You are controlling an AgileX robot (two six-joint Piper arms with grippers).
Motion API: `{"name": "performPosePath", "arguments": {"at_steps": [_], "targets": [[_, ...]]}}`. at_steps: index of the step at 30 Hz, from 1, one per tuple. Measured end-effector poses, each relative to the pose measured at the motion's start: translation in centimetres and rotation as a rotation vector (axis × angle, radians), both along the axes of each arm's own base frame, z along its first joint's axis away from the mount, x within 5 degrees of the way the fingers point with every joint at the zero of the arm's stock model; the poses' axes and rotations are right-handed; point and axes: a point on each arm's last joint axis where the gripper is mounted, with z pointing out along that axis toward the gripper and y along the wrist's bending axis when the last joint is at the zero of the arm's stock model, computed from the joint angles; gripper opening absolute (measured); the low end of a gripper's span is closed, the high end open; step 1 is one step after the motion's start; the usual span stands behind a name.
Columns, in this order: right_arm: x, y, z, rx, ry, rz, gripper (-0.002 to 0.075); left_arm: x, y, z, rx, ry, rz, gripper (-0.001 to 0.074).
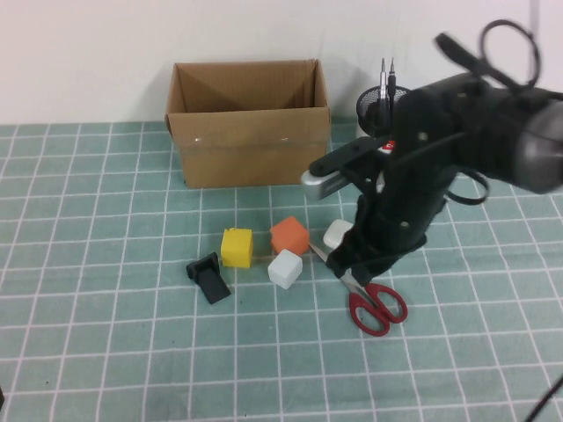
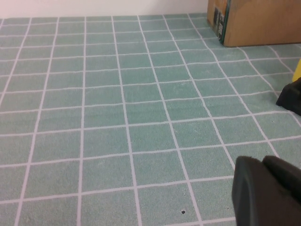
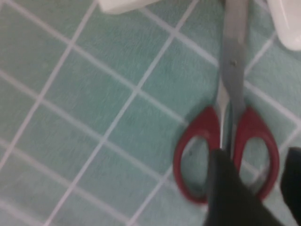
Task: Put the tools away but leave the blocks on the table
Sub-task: Pick up the scissors from the table
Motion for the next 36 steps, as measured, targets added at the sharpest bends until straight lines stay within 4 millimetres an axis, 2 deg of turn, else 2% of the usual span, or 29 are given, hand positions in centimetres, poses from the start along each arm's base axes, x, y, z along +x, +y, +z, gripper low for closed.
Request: {"name": "performPosePath", "arguments": {"at_steps": [8,14,23,29,31,33,36], "targets": [[2.8,2.0,-3.1,-0.039,0.016,0.098,0.0258,0.0,0.0,0.0,0.0,0.0,0.0,-0.0003],[3.4,2.6,-3.9,-0.034,0.016,0.129,0.0308,0.0,0.0,0.0,0.0,0.0,0.0,-0.0003],[3.9,2.8,-5.5,-0.057,0.025,0.159,0.0315,0.0,0.0,0.0,0.0,0.0,0.0,-0.0003],[4.0,2.9,-5.7,-0.061,0.031,0.161,0.0311,0.0,0.0,0.0,0.0,0.0,0.0,-0.0003],[4.1,2.8,-5.8,-0.06,0.032,0.157,0.0287,0.0,0.0,0.0,0.0,0.0,0.0,-0.0003],[4.2,2.8,-5.8,-0.059,0.032,0.155,0.0232,0.0,0.0,0.0,0.0,0.0,0.0,-0.0003],[4.4,2.3,-5.8,-0.059,0.037,0.145,0.009,0.0,0.0,0.0,0.0,0.0,0.0,-0.0003]]}}
